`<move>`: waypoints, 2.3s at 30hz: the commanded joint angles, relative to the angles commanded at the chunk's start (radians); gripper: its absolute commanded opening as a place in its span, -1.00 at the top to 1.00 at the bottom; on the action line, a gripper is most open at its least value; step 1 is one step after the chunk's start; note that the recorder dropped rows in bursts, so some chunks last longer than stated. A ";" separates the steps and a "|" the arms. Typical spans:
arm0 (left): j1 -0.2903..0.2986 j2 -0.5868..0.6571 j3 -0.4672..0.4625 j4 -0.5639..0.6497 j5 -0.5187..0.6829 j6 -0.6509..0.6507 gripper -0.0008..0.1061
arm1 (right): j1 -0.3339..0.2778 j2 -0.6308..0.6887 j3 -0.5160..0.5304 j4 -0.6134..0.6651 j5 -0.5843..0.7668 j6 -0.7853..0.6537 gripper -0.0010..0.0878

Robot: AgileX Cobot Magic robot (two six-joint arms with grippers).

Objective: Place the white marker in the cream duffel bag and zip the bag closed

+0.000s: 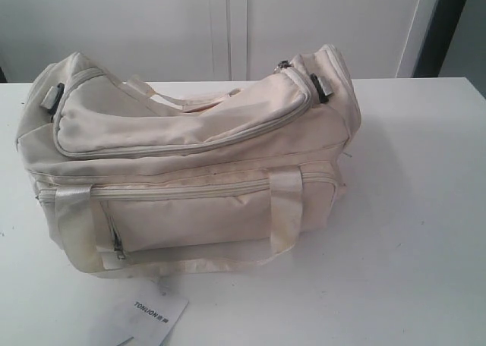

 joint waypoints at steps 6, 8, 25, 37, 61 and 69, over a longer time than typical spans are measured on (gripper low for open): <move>-0.040 -0.106 0.090 0.000 -0.125 0.000 0.99 | 0.056 -0.047 0.042 -0.004 -0.044 0.000 0.98; -0.040 -0.138 0.118 0.000 -0.148 0.000 0.99 | 0.058 -0.069 0.071 -0.004 -0.072 0.000 0.98; -0.040 -0.423 0.393 0.000 -0.317 -0.018 0.99 | 0.079 -0.360 0.382 0.019 -0.355 0.006 0.98; -0.040 -0.622 0.518 0.000 -0.332 -0.131 0.99 | 0.120 -0.669 0.584 0.021 -0.359 0.008 0.98; -0.040 -0.774 0.549 0.000 -0.212 -0.151 0.99 | 0.120 -0.889 0.678 0.023 -0.347 0.013 0.98; -0.040 -0.774 0.554 0.002 -0.212 -0.150 0.99 | 0.120 -0.889 0.678 0.023 -0.347 0.013 0.98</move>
